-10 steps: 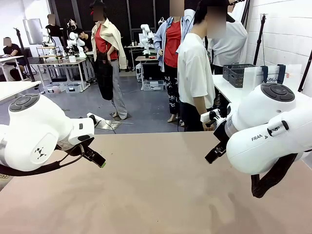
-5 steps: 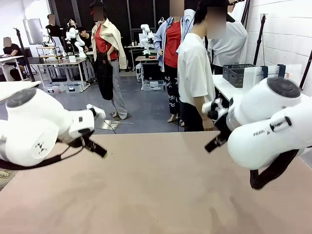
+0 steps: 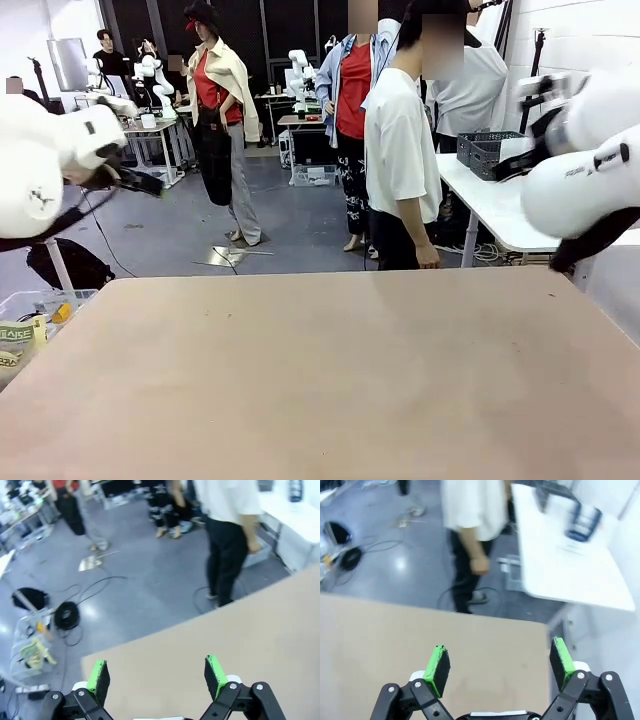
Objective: Transfer purchased items from the store into the shopping bag.
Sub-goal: Open the Reusable shopping bag in the center of the table.
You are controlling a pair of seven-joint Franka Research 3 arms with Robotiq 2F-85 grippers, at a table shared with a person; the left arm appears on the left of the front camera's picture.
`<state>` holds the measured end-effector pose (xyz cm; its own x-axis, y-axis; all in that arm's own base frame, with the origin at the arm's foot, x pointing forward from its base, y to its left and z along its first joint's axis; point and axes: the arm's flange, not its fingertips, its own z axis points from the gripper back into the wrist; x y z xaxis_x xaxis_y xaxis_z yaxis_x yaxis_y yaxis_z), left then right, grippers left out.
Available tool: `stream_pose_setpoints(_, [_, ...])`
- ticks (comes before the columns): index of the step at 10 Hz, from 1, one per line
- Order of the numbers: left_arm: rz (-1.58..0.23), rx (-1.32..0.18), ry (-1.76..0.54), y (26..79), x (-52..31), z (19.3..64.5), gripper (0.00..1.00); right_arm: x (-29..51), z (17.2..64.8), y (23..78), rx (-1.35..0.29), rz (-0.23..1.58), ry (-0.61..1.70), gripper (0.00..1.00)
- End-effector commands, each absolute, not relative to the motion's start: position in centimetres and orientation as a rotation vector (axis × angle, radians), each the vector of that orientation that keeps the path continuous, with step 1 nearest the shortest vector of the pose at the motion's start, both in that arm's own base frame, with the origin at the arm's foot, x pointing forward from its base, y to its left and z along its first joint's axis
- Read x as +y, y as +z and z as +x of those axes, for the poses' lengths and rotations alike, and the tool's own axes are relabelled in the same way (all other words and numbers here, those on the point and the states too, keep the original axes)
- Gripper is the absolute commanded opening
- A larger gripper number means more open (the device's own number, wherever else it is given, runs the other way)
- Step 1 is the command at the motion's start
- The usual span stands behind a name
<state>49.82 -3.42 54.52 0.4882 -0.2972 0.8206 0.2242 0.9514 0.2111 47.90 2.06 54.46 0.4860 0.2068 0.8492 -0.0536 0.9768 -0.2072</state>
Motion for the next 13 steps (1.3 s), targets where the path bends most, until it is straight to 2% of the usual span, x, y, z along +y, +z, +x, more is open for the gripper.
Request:
stream_pose_setpoints(1, [0.253, -0.950, -0.209, 53.4, 1.5, 51.5, 1.00, 1.2, 50.7, 53.7, -1.035, -0.304, -0.092, 1.00])
stream_pose_setpoints(4, [0.335, -0.850, 0.072, 52.2, 12.4, 50.0, 1.00, -8.5, 50.0, 53.4, -0.971, -0.391, -0.419, 1.00])
stream_pose_setpoints(6, [0.342, -0.786, 0.157, 50.0, 16.7, 48.4, 1.00, -11.4, 49.0, 51.4, -0.894, -0.390, -0.514, 1.00])
stream_pose_setpoints(8, [0.319, -0.743, 0.158, 48.6, 18.1, 48.0, 1.00, -11.6, 48.7, 50.3, -0.851, -0.382, -0.518, 1.00])
stream_pose_setpoints(13, [0.324, -0.755, 0.155, 48.8, 20.8, 47.2, 1.00, -12.8, 47.4, 50.8, -0.857, -0.391, -0.504, 1.00])
